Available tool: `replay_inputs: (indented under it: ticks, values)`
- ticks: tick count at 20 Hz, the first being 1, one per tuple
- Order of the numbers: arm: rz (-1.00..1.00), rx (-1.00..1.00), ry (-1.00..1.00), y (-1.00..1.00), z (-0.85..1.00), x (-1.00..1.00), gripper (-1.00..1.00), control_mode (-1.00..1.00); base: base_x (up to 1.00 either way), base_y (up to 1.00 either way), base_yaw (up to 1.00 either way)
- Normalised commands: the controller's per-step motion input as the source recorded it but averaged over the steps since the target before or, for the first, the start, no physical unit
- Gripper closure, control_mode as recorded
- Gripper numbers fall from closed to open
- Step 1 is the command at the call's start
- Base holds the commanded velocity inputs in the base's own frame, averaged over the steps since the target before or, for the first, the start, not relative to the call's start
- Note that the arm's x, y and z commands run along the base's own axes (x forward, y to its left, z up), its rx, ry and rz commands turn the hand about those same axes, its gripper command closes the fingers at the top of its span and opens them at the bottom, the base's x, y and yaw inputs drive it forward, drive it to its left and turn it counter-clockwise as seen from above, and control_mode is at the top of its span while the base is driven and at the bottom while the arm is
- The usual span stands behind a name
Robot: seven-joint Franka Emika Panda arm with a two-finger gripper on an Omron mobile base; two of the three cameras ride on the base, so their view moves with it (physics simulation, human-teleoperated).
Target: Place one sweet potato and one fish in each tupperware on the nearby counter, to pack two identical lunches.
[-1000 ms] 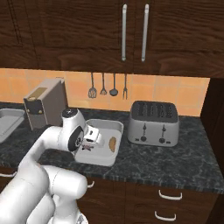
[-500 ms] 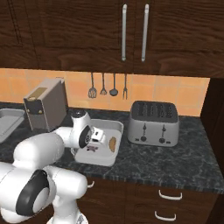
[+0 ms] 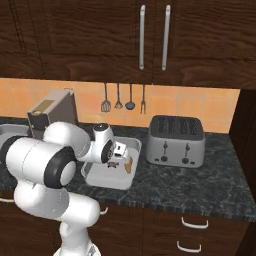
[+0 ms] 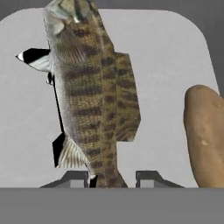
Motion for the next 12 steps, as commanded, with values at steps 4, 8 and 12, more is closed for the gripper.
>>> replay_inputs:
  ticks: [4,8,12]
  values:
    - [0.00,-0.05,-0.01,0.01,-0.55,0.02,-1.00,-1.00,0.00,0.00,0.00]
    - [-0.07,0.00,-0.12,0.00,0.84,-0.76,-1.00,-1.00,0.00,0.00,0.00]
    - [-0.08,0.00,-0.19,0.00,0.93,-0.93,-1.00,-1.00,0.00,0.00,0.00]
